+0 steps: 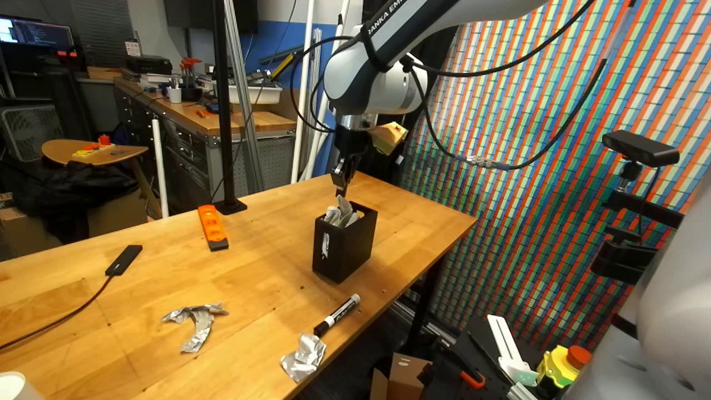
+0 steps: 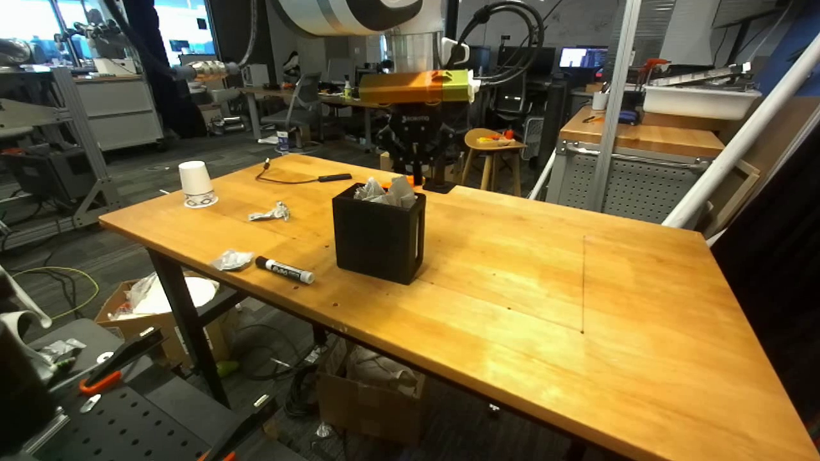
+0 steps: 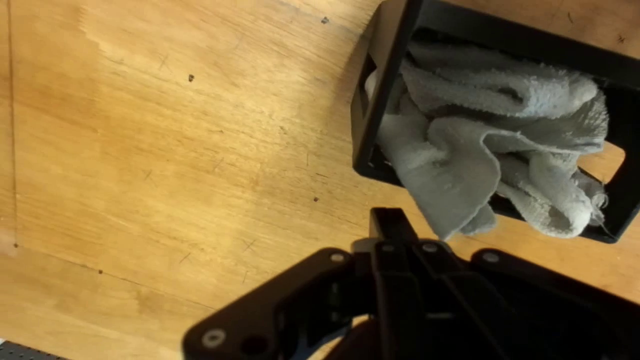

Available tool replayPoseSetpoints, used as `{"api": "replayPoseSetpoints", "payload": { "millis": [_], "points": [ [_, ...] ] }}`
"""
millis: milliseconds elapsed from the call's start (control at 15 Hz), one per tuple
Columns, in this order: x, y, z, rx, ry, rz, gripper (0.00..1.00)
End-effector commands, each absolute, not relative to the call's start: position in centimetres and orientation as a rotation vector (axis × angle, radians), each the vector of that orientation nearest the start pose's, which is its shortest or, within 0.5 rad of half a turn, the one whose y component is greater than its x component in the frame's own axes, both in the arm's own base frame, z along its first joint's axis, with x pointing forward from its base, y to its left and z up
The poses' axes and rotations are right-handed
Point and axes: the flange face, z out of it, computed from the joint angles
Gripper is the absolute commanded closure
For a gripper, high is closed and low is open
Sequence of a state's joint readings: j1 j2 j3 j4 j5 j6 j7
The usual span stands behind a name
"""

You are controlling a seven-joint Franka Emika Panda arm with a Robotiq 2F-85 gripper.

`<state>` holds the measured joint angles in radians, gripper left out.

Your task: Put the towel in the box

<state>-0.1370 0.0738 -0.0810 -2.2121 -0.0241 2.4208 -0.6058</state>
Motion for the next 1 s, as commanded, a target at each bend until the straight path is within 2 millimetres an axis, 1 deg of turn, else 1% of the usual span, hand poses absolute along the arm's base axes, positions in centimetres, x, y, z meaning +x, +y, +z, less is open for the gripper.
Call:
{"api": "replayPoseSetpoints", "payload": {
  "millis": [0, 267, 467, 733, 933],
  "points": [
    [50.9, -10.6, 37.4, -3.192, -0.651, -0.170, 1.00],
    [48.8, -10.5, 36.4, -3.196, -0.636, -0.109, 1.00],
    [47.7, -10.6, 35.5, -3.184, -0.616, -0.084, 1.00],
    [46.8, -10.3, 34.3, -3.164, -0.611, -0.062, 1.00],
    [46.9, -10.1, 33.9, -3.144, -0.598, -0.067, 1.00]
  ]
}}
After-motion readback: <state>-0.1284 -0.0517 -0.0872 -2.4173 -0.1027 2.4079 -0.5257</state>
